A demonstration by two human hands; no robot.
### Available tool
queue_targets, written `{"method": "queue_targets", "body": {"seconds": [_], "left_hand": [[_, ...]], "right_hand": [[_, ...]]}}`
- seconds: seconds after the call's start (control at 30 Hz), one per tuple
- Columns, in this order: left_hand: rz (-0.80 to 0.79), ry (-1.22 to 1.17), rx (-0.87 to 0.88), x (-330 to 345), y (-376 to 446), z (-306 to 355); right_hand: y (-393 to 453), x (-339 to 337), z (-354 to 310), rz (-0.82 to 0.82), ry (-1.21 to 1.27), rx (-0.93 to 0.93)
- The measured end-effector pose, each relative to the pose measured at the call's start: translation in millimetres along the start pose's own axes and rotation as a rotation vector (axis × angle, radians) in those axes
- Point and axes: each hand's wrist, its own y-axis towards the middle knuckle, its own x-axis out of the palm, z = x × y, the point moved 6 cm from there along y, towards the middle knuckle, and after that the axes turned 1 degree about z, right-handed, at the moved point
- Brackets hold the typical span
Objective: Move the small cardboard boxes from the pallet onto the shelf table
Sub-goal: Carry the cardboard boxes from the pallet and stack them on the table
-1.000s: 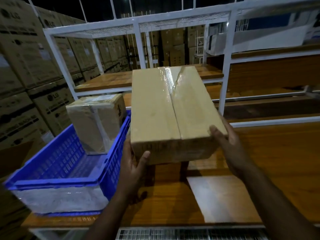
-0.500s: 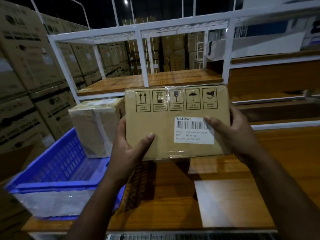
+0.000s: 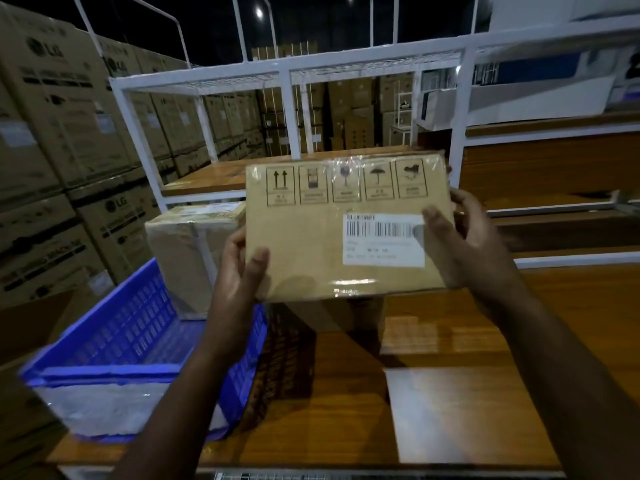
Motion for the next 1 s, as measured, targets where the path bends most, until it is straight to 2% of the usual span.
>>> {"method": "queue_targets", "body": {"seconds": [0.1, 0.2, 0.27, 0.43, 0.53, 0.63, 0.87, 1.0], "left_hand": [[-0.010, 0.006, 0.102, -4, 9, 22], [-0.004, 0.116, 0.106, -12, 20, 24], [-0.002, 0.152, 0.083, -21, 24, 20], [-0.142, 0.175, -0.054, -28, 30, -4], [-0.131, 0.142, -0.108, -31, 29, -17], [-0.022, 0.135, -0.110, -36, 18, -27], [0.178, 0.149, -0.168, -37, -24, -50], [0.291, 0.313, -0.125, -23, -50, -58]], "right_hand": [[3, -5, -5, 0.025, 0.215, 0.036], [8, -7, -8, 0.014, 0.296, 0.021], [13, -6, -11, -0.031, 0.297, -0.008], [26, 2, -3, -0.096, 0.256, 0.005], [31, 11, 19, -0.093, 0.163, 0.030], [34, 20, 43, -0.057, 0.084, 0.046], [52, 41, 81, 0.088, 0.144, 0.101], [55, 73, 88, 0.044, 0.132, 0.168]]}}
